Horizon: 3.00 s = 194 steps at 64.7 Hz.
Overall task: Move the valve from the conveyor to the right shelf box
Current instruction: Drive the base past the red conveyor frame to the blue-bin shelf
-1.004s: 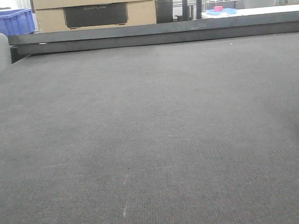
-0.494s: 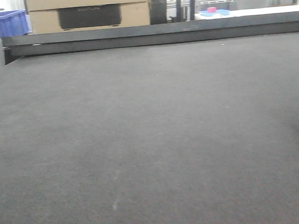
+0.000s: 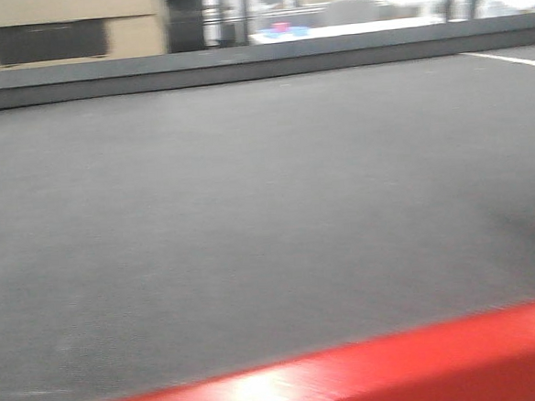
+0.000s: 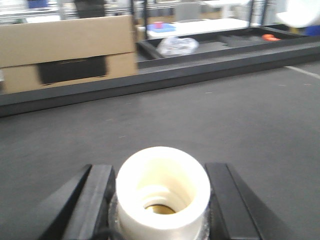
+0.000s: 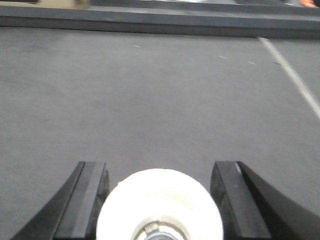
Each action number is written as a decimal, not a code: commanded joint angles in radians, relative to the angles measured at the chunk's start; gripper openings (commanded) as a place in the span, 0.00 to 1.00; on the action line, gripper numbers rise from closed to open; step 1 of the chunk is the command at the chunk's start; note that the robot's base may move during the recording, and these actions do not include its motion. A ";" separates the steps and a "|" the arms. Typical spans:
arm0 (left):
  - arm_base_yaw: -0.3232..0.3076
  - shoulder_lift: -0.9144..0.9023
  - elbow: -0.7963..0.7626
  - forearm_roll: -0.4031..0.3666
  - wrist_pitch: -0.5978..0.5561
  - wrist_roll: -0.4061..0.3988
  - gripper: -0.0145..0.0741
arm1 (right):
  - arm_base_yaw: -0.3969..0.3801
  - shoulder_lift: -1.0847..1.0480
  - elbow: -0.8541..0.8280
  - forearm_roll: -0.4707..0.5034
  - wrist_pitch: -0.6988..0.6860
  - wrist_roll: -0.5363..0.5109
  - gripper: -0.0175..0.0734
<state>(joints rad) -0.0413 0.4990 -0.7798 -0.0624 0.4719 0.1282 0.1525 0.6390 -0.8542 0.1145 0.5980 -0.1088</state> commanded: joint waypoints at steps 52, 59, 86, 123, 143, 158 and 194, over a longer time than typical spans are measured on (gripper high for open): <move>-0.005 -0.008 -0.004 -0.005 -0.057 -0.006 0.04 | 0.001 -0.008 -0.012 -0.005 -0.076 -0.006 0.02; -0.005 -0.008 -0.004 -0.005 -0.057 -0.006 0.04 | 0.001 -0.008 -0.012 -0.005 -0.076 -0.006 0.02; -0.005 -0.008 -0.004 -0.005 -0.057 -0.006 0.04 | 0.001 -0.008 -0.012 -0.005 -0.076 -0.006 0.02; -0.005 -0.008 -0.004 -0.005 -0.057 -0.006 0.04 | 0.001 -0.008 -0.012 -0.005 -0.076 -0.006 0.02; -0.005 -0.008 -0.004 -0.005 -0.057 -0.006 0.04 | 0.001 -0.008 -0.012 -0.005 -0.076 -0.006 0.02; -0.005 -0.008 -0.004 -0.005 -0.057 -0.006 0.04 | 0.001 -0.008 -0.012 -0.005 -0.076 -0.006 0.02; -0.005 -0.008 -0.004 -0.005 -0.057 -0.006 0.04 | 0.001 -0.008 -0.012 -0.005 -0.076 -0.006 0.02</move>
<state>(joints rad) -0.0413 0.4983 -0.7798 -0.0624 0.4719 0.1282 0.1525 0.6390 -0.8542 0.1145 0.5980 -0.1088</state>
